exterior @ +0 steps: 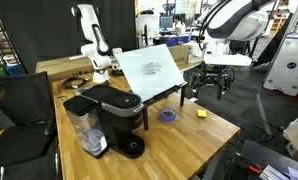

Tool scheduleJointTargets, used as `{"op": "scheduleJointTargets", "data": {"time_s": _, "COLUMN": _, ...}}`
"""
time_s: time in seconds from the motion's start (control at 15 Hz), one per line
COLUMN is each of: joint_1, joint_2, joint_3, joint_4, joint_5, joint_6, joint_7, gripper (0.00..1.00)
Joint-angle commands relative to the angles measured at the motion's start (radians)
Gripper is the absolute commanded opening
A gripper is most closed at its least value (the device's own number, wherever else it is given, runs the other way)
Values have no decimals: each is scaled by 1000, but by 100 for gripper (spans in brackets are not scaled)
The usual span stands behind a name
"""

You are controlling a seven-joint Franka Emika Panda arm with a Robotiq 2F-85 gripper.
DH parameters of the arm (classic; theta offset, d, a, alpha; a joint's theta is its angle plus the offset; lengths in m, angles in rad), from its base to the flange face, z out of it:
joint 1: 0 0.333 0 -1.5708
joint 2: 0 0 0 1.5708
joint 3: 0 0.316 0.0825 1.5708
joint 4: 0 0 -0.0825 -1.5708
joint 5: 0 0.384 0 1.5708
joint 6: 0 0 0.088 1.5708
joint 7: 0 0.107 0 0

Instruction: Open the top part of the coffee maker.

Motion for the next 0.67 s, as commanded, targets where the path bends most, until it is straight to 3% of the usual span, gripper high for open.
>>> {"op": "scheduleJointTargets", "data": {"time_s": 0.0, "joint_1": -8, "joint_2": -9, "joint_3": 40, "joint_4": -57, "joint_5": 31, "joint_6": 167, "joint_7": 4, "gripper": 100}}
{"op": "scheduleJointTargets", "data": {"time_s": 0.4, "joint_1": 31, "joint_2": -19, "joint_3": 99, "joint_4": -124, "joint_5": 69, "joint_6": 358, "joint_7": 0, "gripper": 100}}
{"op": "scheduleJointTargets", "data": {"time_s": 0.6, "joint_1": 25, "joint_2": 19, "joint_3": 102, "joint_4": -109, "joint_5": 121, "joint_6": 368, "joint_7": 63, "gripper": 100}}
